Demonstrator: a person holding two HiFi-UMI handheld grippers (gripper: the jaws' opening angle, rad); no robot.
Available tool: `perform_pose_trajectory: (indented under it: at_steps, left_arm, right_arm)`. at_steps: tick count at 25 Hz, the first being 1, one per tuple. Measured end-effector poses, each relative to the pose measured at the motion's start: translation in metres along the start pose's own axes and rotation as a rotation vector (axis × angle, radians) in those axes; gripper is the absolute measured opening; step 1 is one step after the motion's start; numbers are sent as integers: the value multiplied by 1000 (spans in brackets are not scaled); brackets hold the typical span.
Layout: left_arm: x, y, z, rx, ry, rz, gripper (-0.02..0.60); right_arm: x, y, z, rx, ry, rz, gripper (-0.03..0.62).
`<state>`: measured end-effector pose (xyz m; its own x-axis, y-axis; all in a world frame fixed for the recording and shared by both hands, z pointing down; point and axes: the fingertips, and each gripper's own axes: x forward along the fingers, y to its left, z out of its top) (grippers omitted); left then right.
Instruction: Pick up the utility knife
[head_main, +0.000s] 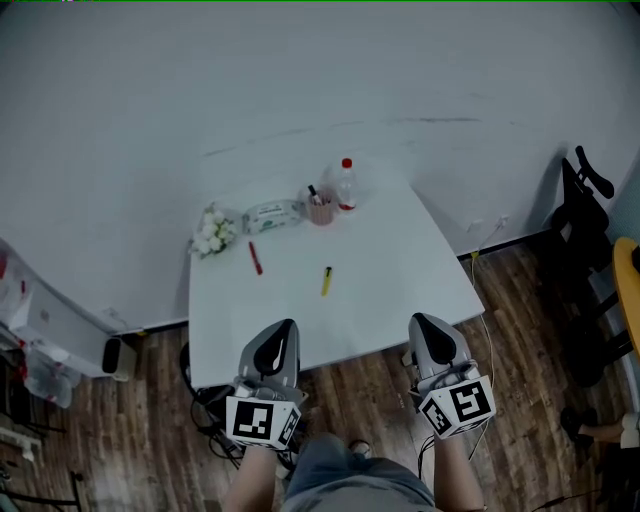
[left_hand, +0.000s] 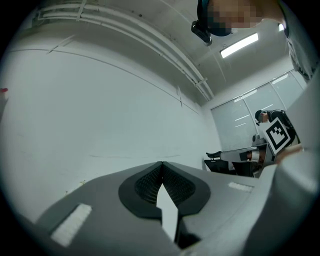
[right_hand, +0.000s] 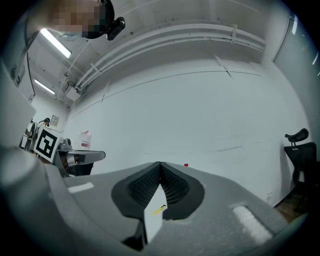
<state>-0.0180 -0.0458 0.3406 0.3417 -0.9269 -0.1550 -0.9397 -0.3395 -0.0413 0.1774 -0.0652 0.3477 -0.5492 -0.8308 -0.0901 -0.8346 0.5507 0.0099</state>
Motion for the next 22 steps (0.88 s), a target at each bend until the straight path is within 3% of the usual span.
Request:
perform_pose_trajectory:
  at_steps: [12,22]
  left_arm:
    - [32,7,-4,15,7,-1,20]
    - [86,41,-15,8,13,-51,20]
  right_arm:
    - [24,-18,-16,25,25,9,-2]
    - [87,-32,-32,38,60,-16,-2]
